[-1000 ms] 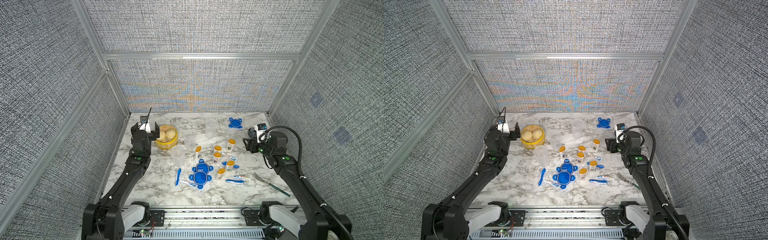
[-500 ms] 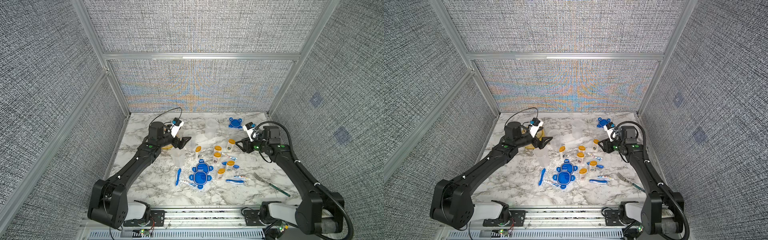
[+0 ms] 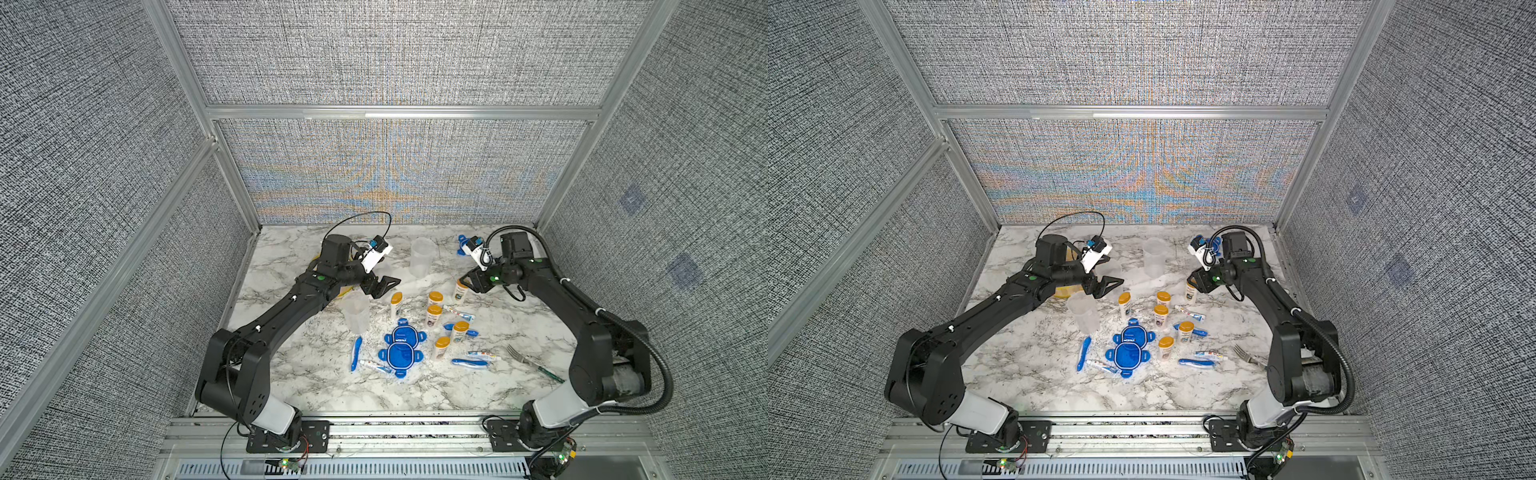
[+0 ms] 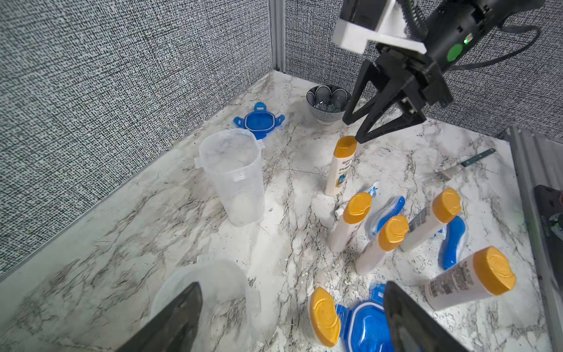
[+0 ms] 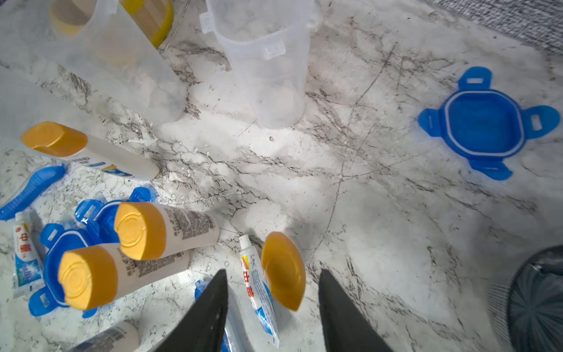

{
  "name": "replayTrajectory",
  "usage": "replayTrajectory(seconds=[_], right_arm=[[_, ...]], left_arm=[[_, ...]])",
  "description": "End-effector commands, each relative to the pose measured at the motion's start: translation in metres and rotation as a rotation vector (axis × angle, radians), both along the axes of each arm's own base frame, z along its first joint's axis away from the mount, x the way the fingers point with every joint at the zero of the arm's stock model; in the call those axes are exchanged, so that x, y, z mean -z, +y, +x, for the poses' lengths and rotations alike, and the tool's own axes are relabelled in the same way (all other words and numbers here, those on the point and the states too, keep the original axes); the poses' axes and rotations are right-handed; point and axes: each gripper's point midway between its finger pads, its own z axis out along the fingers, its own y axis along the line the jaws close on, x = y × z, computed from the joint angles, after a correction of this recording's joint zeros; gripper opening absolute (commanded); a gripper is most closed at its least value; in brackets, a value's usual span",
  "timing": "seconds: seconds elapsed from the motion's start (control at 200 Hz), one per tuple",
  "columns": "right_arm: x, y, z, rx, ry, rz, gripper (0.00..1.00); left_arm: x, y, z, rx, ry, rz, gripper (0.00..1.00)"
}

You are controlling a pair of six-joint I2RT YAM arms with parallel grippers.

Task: Pack away toiletry kits
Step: Pick up the toiletry item from the center of the board.

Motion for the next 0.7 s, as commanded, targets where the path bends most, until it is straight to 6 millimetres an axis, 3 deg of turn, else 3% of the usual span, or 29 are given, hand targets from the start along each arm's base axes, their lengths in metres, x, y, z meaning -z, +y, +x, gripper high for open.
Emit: replayTrajectory(seconds=[0.0, 0.37, 0.695], right_arm=[[0.012, -0.001, -0.001, -0.029, 0.036, -0.053, 0.52], [0.036, -0.005, 0.004, -0.024, 0.085, -0.116, 0.50], [0.040, -0.004, 0.006, -0.035, 0.067, -0.123, 0.31]], left_arm=[[0.005, -0.005, -0.003, 0.017, 0.040, 0.009, 0.92], [0.011, -0.013, -0.009, 0.026, 0.028, 0.044, 0.91], [0.014, -0.014, -0.010, 0.022, 0.020, 0.058, 0.89]])
